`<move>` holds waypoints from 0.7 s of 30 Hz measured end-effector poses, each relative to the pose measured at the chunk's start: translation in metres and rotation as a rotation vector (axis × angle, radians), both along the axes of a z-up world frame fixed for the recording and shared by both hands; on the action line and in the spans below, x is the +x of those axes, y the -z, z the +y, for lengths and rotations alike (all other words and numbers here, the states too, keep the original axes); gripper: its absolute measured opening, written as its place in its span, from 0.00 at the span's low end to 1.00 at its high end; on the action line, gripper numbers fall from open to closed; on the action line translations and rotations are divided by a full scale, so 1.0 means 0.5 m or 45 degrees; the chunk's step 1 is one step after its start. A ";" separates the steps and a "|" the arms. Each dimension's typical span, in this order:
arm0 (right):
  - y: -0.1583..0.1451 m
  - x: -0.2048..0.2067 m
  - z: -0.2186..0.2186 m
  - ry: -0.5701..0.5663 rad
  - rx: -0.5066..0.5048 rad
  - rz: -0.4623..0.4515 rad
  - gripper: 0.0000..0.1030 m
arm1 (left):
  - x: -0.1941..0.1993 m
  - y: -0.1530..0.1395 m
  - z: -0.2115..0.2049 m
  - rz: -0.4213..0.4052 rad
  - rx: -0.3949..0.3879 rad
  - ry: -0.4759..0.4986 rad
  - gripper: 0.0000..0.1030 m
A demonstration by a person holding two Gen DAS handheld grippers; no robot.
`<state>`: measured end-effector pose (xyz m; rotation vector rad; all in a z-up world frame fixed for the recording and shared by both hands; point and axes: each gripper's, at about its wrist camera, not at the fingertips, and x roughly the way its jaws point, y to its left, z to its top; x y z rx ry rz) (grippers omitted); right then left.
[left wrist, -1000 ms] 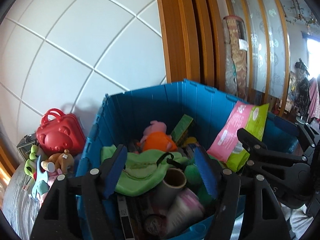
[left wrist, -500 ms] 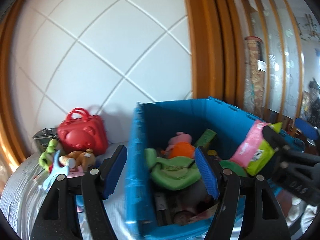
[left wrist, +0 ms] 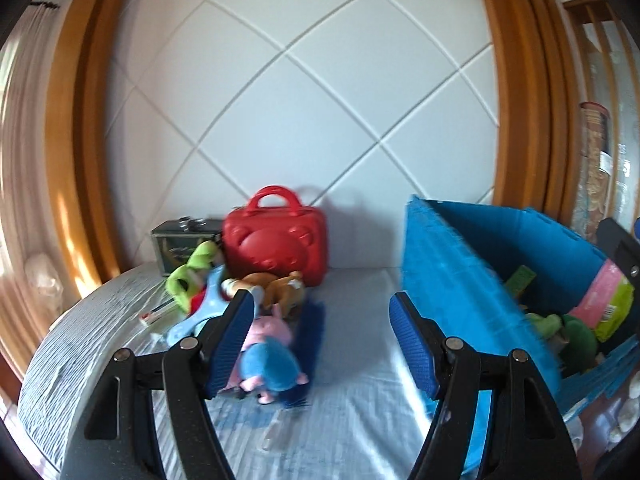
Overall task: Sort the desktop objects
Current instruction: 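Move both grippers back over the pile on the bed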
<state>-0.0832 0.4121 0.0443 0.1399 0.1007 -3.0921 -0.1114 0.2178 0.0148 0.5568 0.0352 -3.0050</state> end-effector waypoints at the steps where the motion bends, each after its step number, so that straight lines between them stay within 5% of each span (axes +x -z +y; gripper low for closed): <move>1: -0.001 -0.004 -0.028 -0.018 0.003 -0.005 1.00 | -0.002 0.006 -0.032 -0.014 0.002 -0.018 0.68; 6: 0.014 -0.038 -0.176 -0.092 0.037 -0.073 1.00 | -0.010 0.038 -0.198 -0.068 0.006 -0.103 0.68; 13: 0.088 -0.150 -0.352 -0.092 -0.014 -0.329 1.00 | -0.048 0.112 -0.472 -0.229 -0.007 -0.203 0.68; 21: 0.186 -0.294 -0.433 -0.001 -0.060 -0.623 1.00 | -0.150 0.228 -0.747 -0.437 0.043 -0.262 0.68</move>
